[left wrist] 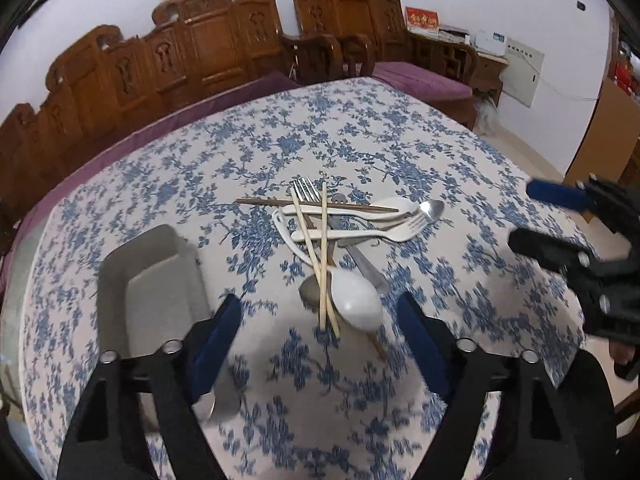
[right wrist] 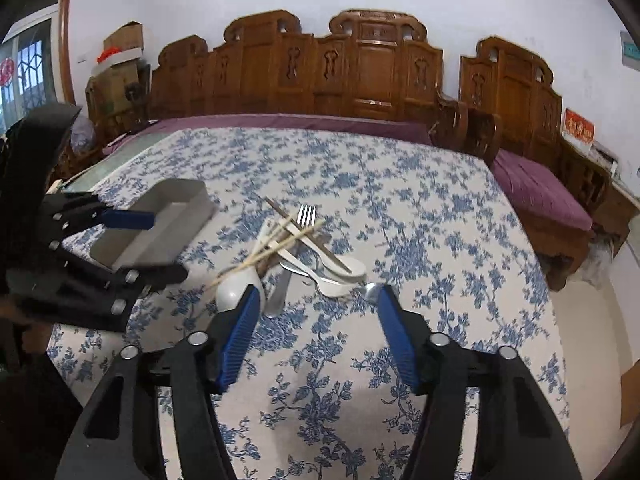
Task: Organize utensils
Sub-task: 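Move the left tool down toward the utensil pile, then grasp a wooden chopstick with the left tool and lift it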
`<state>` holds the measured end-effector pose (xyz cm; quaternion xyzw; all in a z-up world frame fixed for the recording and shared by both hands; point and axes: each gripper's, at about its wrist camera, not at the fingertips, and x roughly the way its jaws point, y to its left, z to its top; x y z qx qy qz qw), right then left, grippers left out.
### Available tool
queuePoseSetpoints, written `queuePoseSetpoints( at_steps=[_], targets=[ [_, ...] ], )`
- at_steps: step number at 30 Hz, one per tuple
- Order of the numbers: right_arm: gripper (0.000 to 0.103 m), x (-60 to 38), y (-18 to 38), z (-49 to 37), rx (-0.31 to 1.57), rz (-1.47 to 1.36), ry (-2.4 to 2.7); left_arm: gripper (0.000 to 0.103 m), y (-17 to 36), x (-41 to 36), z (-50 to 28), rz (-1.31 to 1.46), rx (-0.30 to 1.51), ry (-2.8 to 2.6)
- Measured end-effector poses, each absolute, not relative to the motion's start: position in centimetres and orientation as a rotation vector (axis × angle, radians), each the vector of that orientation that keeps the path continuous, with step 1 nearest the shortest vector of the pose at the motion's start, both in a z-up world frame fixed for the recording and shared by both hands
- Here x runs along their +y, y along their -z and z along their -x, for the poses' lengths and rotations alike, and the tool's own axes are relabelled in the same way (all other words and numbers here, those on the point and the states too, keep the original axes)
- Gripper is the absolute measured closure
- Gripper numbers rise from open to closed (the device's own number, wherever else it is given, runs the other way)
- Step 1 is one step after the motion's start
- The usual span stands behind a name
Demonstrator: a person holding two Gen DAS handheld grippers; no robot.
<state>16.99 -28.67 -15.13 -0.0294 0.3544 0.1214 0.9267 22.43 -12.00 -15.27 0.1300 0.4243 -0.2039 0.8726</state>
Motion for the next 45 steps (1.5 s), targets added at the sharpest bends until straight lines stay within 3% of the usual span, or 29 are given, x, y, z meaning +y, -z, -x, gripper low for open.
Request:
queuePoseSetpoints(
  at_steps=[15, 23, 29, 40, 45],
  targets=[
    [0.046, -30.3, 18.8, -20.5, 0.810, -0.018, -0.249, 0.073, 20.5, -17.3, -30.3, -0.341, 1.038, 0.481],
    [0.046, -30.7, 19.7, -20.2, 0.830, -0.026, -0.254, 0.075, 22.2, -17.8, -32.6, -0.409, 1.060, 0.439],
    [0.046, -30.5, 19.7, -20.2, 0.832, -0.026, -0.262, 0.087, 22.3, -17.8, -32.7, -0.438, 1.049, 0.412],
    [0.046, -30.5, 19.6, -20.2, 0.830, -0.020, -0.256, 0.087, 22.9, -17.6, -32.2, -0.479, 1.085, 0.410],
    [0.046, -30.2, 20.1, -20.4, 0.840, -0.008, -0.256, 0.096, 22.4, -17.2, -32.1, -0.437, 1.079, 0.404]
  ],
)
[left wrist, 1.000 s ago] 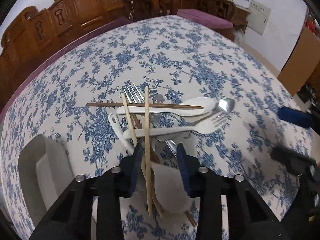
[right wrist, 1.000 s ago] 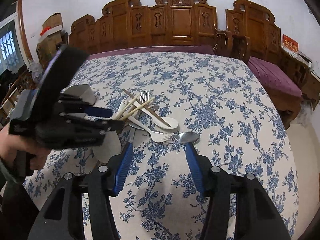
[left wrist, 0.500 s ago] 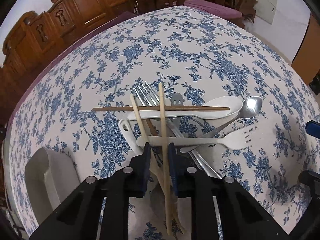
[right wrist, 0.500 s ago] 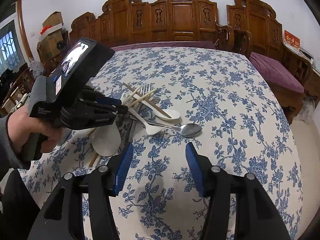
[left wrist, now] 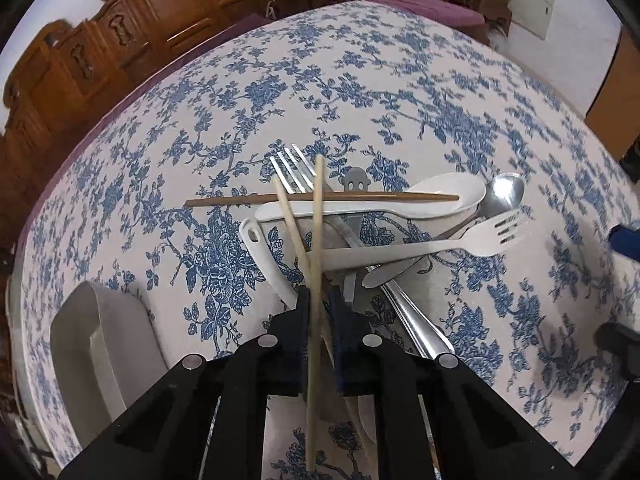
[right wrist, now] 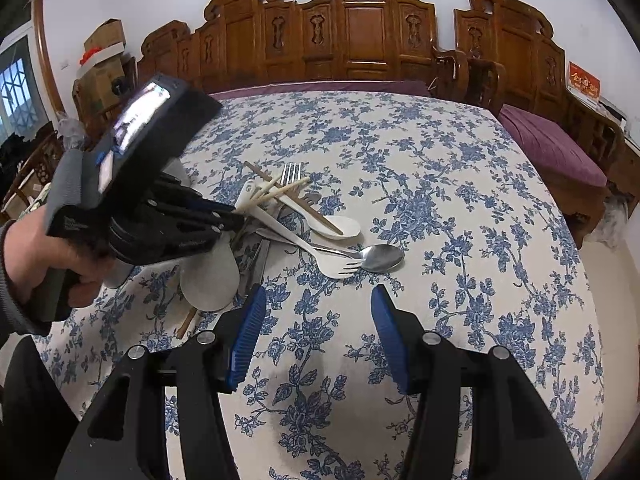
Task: Organize utensils
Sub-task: 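Grasp a wooden chopstick with the left tool and lift it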
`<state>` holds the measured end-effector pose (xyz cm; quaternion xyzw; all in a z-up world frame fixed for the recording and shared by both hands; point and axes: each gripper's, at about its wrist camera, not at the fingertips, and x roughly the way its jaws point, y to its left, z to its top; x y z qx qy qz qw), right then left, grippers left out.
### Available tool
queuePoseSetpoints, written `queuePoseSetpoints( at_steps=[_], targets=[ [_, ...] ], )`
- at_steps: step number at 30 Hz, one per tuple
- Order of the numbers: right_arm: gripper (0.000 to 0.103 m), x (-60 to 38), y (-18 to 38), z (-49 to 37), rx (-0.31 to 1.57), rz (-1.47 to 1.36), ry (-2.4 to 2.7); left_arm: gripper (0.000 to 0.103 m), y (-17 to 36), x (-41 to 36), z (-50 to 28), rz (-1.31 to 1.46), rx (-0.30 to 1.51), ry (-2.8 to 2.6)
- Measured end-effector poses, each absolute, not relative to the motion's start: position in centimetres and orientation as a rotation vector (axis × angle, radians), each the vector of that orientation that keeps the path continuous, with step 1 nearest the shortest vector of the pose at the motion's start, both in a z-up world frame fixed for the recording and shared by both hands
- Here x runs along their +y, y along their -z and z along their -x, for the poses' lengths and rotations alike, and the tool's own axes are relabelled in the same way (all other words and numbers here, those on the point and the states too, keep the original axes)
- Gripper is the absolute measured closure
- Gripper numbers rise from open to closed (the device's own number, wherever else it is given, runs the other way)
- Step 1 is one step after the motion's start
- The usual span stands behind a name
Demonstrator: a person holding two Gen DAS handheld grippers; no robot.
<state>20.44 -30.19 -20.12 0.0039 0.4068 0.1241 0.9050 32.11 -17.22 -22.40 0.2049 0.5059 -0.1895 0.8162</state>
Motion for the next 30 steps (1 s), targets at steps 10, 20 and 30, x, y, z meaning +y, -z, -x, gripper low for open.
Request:
queuePoseSetpoints(
  at_steps=[10, 20, 30],
  targets=[
    [0.046, -28.3, 20.6, -22.5, 0.857, 0.013, -0.275, 0.099, 18.5, -14.8, -30.6, -0.279, 1.010, 0.476],
    [0.046, -26.6, 20.9, -24.1, 0.869, 0.012, -0.298, 0.099, 16.8, -11.9, -28.7, -0.171, 0.989, 0.520],
    [0.046, -29.0, 21.6, -21.6, 0.893, 0.026, -0.253, 0.099, 19.9, -14.5, -26.0, -0.158, 1.045, 0.570]
  ],
)
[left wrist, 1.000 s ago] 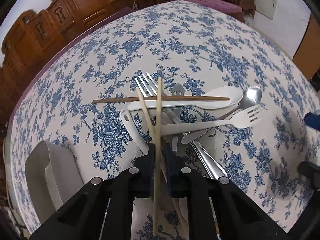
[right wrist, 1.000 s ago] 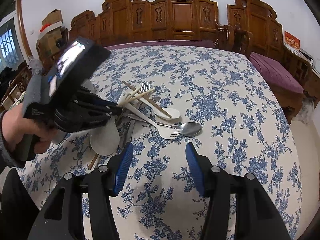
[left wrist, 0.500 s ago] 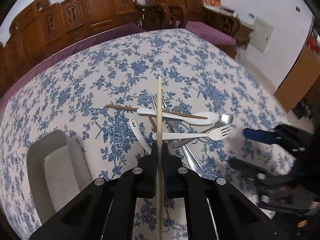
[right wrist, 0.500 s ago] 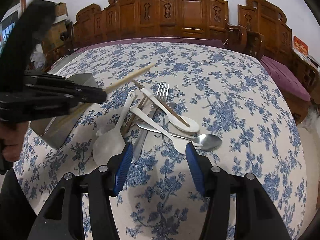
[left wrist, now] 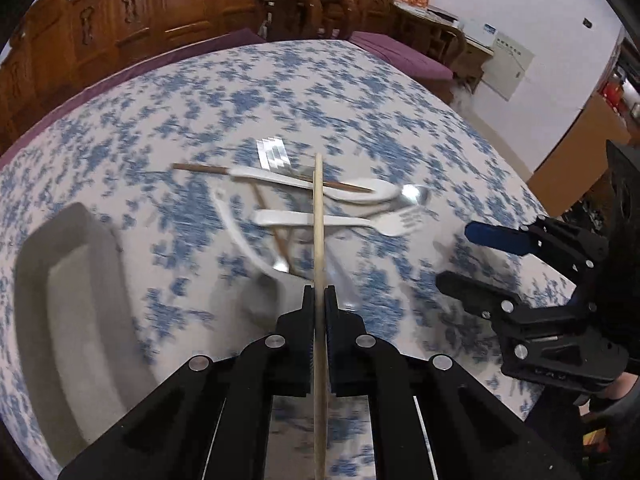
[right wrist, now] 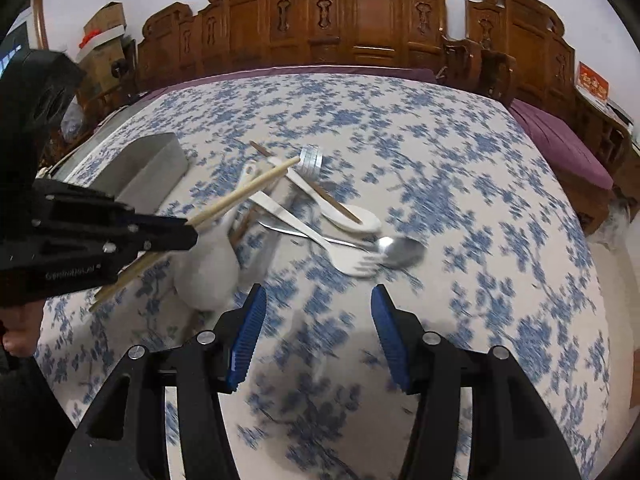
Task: Organize utensils
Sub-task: 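Grasp a wooden chopstick with the left tool and lift it, then grasp the second wooden chopstick with the right tool while left holds its chopstick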
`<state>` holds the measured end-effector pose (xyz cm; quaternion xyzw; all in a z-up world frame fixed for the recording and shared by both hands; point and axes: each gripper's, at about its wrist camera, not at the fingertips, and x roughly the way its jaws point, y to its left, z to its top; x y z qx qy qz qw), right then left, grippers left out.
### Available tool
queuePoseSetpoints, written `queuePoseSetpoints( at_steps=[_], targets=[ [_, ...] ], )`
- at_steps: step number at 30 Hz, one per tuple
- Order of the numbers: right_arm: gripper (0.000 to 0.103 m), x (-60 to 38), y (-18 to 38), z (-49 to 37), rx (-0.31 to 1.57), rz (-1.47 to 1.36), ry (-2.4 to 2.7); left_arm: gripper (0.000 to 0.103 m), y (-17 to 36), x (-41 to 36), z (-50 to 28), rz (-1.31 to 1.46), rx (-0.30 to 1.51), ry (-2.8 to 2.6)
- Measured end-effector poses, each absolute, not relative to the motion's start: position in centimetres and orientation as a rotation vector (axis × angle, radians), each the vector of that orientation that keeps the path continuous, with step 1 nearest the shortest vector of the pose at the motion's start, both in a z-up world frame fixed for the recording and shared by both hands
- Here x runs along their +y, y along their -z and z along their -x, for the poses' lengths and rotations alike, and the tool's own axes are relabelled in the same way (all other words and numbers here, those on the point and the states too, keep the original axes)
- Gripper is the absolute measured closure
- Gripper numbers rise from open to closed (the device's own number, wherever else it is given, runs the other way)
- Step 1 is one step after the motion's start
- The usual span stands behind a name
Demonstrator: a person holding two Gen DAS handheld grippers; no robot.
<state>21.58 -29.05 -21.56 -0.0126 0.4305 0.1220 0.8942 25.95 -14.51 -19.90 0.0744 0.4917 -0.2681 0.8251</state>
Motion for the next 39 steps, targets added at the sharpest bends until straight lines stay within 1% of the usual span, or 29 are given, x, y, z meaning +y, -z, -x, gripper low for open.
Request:
queuePoseSetpoints(
  at_steps=[10, 23, 27, 28, 29, 30, 32, 38, 39],
  targets=[
    [0.046, -33.2, 22.3, -20.0, 0.908, -0.018, -0.195, 0.099, 21.3, -19.4, -24.6, -0.208, 1.073, 0.615],
    [0.046, -33.0, 22.3, -20.1, 0.908, -0.037, -0.215, 0.099, 22.7, -19.8, -24.7, -0.247, 1.103, 0.601],
    [0.046, -32.7, 22.4, -20.1, 0.910, -0.035, -0.220, 0.098, 22.6, -19.7, -24.8, -0.260, 1.084, 0.586],
    [0.046, -32.6, 22.4, -20.1, 0.909, -0.037, -0.223, 0.097, 22.4, -19.6, -24.9, -0.257, 1.079, 0.583],
    [0.046, -32.6, 22.4, -20.1, 0.910, -0.042, -0.226, 0.092, 22.2, -19.5, -25.1, -0.255, 1.076, 0.578],
    [0.046, -32.5, 22.4, -20.1, 0.910, -0.049, -0.232, 0.085, 21.9, -19.3, -25.3, -0.254, 1.069, 0.568],
    [0.046, -32.4, 22.5, -20.2, 0.911, -0.072, -0.247, 0.077, 21.2, -18.6, -25.6, -0.240, 1.053, 0.556],
    [0.046, -30.3, 23.2, -22.0, 0.926, -0.123, -0.278, 0.076, 19.4, -15.8, -26.6, -0.201, 1.013, 0.503],
    [0.048, -29.9, 23.3, -22.4, 0.932, -0.129, -0.279, 0.076, 19.3, -15.4, -26.8, -0.194, 1.012, 0.496]
  ],
)
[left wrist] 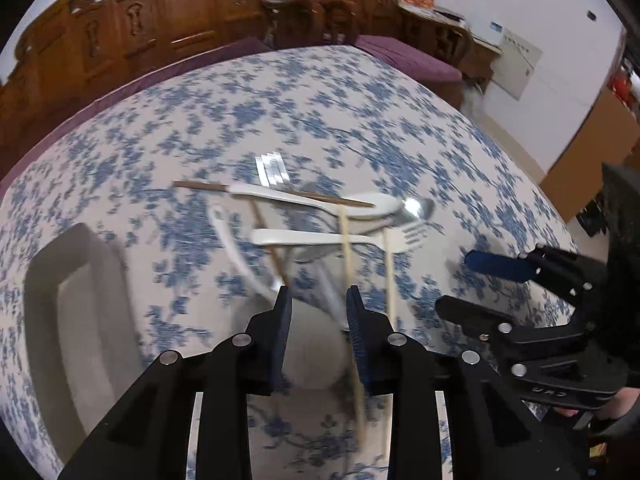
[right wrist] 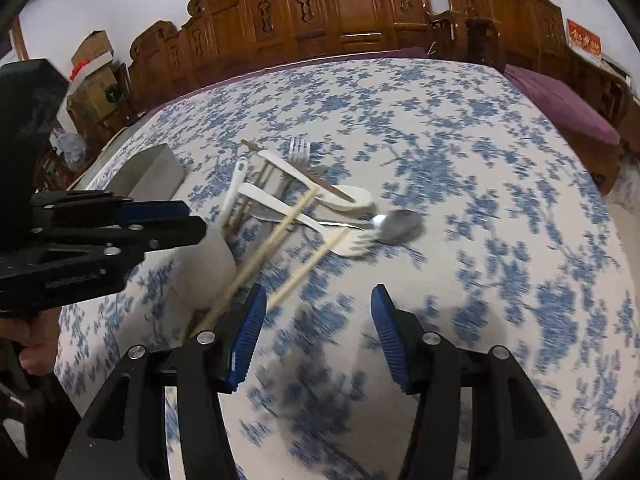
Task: Organize utensils
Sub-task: 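Grasp the second wooden chopstick with the right tool while left holds its chopstick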
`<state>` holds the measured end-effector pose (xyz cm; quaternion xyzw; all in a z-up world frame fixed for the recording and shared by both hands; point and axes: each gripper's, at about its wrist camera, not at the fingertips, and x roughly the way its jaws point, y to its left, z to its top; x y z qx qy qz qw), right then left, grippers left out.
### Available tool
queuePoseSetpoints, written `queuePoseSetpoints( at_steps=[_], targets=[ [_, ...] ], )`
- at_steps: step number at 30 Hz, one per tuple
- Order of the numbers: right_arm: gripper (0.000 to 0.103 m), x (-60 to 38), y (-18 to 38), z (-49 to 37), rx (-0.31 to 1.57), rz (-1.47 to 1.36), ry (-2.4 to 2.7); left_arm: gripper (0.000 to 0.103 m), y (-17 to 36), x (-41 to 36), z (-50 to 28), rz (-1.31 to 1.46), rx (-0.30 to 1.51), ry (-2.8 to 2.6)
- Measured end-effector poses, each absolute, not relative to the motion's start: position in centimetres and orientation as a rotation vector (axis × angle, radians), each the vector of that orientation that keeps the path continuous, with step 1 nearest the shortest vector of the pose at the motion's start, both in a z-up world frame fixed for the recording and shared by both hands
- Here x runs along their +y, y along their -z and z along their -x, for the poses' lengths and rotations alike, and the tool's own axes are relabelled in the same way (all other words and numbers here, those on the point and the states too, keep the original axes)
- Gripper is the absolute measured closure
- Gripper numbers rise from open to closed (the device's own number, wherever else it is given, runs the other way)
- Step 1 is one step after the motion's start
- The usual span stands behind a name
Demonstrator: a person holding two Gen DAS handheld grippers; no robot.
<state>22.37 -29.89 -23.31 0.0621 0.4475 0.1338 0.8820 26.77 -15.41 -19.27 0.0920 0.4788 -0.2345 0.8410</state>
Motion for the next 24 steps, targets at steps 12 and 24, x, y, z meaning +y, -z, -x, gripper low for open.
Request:
queuePoseSetpoints(
  at_steps=[12, 24],
  targets=[
    [0.073, -25.9, 25.7, -25.5, 1.035, 0.015, -0.183, 0.076, 19.1, -12.8, -26.9, -0.180, 1.010, 0.445],
    [0.097, -29.7, 25.2, -24.2, 1.081, -0.015, -0.210, 0.076, 20.4, -17.5, -25.4, -0.250, 1.026, 0.535]
  ],
)
